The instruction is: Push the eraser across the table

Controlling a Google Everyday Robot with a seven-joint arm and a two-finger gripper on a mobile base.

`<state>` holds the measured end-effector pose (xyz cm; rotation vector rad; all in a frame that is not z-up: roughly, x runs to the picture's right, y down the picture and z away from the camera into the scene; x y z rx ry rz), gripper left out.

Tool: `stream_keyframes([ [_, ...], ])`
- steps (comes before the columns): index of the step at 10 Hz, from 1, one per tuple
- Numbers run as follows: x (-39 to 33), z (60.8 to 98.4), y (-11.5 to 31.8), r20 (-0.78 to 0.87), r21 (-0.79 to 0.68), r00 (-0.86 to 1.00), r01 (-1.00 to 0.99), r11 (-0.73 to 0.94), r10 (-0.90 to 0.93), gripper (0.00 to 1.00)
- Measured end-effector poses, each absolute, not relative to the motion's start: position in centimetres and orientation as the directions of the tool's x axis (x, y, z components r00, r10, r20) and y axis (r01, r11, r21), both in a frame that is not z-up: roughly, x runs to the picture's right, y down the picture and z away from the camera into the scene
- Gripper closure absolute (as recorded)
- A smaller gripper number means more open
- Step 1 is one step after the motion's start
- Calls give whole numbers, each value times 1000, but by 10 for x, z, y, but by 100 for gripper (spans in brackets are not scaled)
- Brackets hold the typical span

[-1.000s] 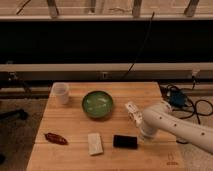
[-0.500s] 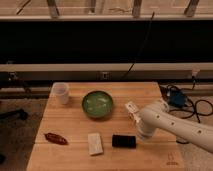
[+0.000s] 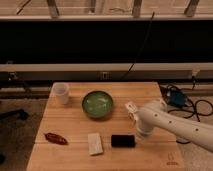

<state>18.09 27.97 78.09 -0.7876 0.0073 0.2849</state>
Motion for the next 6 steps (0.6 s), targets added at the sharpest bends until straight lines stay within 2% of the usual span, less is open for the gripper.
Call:
stream_keyframes([
  [6,174,786,274,-88,-701,973,-212,681,212,100],
])
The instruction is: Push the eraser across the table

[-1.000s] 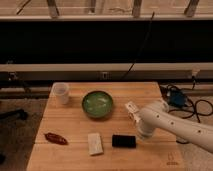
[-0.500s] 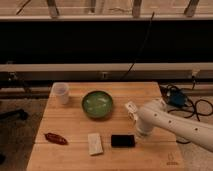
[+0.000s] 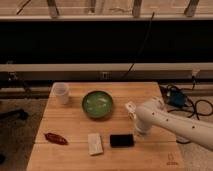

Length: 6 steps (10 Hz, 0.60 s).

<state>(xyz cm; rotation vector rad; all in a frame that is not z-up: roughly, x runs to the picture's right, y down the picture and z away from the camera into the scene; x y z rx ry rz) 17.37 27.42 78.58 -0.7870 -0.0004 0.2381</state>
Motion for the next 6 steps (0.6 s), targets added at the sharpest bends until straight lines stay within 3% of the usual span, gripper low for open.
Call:
stream_keyframes([
  [6,169,789,271,-71,-704,980,-181,687,185,100],
])
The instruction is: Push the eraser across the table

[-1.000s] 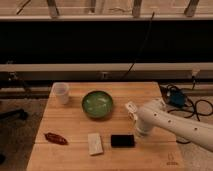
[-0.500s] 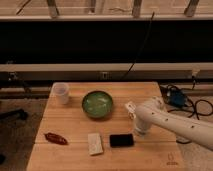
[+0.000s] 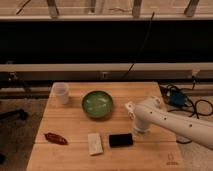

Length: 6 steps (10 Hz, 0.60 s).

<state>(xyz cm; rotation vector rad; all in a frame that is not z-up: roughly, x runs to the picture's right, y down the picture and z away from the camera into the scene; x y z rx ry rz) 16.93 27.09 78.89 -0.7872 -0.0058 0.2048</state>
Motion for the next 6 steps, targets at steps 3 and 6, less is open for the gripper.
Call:
stream_keyframes([
  [3,167,790,269,-61,-705,984,-162,691,169,100],
  [6,165,792,269,-51,-706,987,-143,693,152,100],
])
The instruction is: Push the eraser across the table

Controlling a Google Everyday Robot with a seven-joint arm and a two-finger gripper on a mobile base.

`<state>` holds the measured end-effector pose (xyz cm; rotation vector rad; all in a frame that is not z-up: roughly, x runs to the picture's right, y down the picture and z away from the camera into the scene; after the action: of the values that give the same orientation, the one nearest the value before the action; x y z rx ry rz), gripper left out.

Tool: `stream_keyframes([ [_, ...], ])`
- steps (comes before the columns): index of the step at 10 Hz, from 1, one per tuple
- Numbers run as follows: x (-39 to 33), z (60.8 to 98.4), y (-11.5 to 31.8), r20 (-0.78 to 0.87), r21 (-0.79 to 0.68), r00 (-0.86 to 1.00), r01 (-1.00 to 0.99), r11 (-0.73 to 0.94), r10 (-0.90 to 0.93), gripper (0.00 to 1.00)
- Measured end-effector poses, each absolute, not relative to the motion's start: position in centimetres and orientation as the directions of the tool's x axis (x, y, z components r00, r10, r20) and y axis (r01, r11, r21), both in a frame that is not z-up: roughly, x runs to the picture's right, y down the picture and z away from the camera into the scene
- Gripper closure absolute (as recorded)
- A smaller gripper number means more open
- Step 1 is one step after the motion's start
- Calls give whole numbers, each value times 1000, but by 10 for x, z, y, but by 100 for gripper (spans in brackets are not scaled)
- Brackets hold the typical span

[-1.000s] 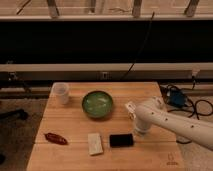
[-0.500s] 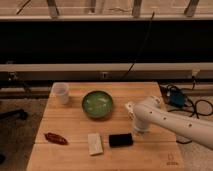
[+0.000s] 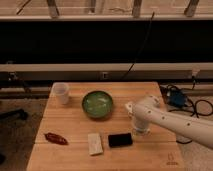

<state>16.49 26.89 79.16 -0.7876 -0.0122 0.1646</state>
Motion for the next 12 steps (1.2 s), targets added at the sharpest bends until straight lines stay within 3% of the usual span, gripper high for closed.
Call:
stream_keyframes([
  [12,153,795,265,-1,-709,997,-51,704,72,100],
])
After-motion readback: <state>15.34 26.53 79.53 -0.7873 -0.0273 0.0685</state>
